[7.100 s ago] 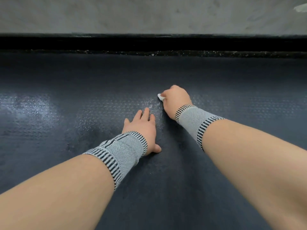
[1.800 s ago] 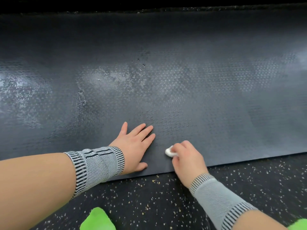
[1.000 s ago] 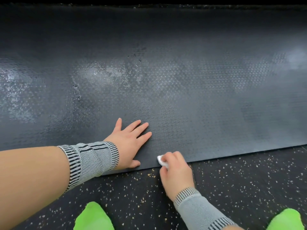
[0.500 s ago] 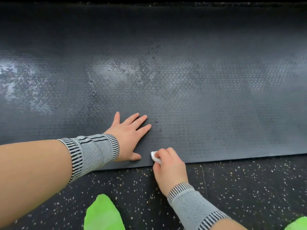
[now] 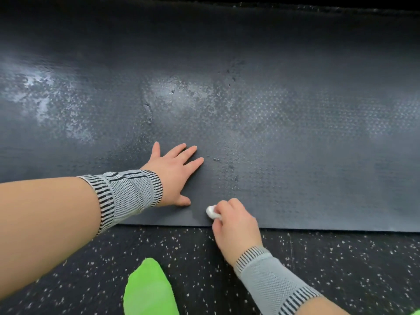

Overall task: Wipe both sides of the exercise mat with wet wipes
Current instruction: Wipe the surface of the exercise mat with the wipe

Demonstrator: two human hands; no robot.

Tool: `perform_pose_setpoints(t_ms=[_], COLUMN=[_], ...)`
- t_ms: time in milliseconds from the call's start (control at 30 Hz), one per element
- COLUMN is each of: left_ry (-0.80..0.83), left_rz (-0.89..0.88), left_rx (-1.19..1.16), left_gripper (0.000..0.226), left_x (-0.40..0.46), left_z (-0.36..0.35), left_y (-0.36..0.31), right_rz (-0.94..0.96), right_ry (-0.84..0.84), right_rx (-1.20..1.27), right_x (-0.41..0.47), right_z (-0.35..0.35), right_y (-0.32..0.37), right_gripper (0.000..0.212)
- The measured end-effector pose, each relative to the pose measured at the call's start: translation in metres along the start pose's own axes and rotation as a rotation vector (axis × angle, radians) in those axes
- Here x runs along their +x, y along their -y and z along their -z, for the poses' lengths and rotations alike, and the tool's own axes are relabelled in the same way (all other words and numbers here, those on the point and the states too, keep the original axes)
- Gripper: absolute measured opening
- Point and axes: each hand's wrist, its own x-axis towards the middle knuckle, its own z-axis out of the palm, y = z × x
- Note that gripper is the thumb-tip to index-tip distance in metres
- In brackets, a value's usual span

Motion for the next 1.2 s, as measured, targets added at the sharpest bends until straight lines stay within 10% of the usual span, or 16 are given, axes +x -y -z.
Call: perform_pose_setpoints(t_ms=[167, 367, 600, 800, 1033, 1200], left_ry=[-0.008, -0.003, -0.014, -0.055, -0.032, -0.042], left_rz=[0.012, 0.003, 0.008, 0.042, 0.079, 0.074], left_rx=[-0.005, -0.007, -0.037, -0.051, -0.052, -0.045], left_gripper=[0.107, 0.108, 0.098, 0.094, 0.094, 0.096], left_x=[-0.004, -0.003, -0.006, -0.001, 0.001, 0.002], left_z=[-0.007, -0.003, -0.007, 0.001, -0.002, 0.000], left_y=[0.003, 0.002, 0.005, 0.009, 0.018, 0.018], right_rz=[-0.305, 0.181, -0.329, 0.189, -0.289, -0.007], right_ry=[-0.208, -0.022, -0.292, 0.015, -0.249, -0.034], right_rx=[0.023, 0.015, 0.013, -0.035, 0.007, -0.062], right_x=[0.015, -0.008, 0.043, 0.019, 0.068, 0.045], right_z=[0.027, -0.010, 0.042, -0.008, 0.049, 0.013], right_y=[-0.034, 0.029, -0.044, 0.025, -0.036, 0.023], right_gripper=[0.013, 0.022, 0.019, 0.023, 0.021, 0.025])
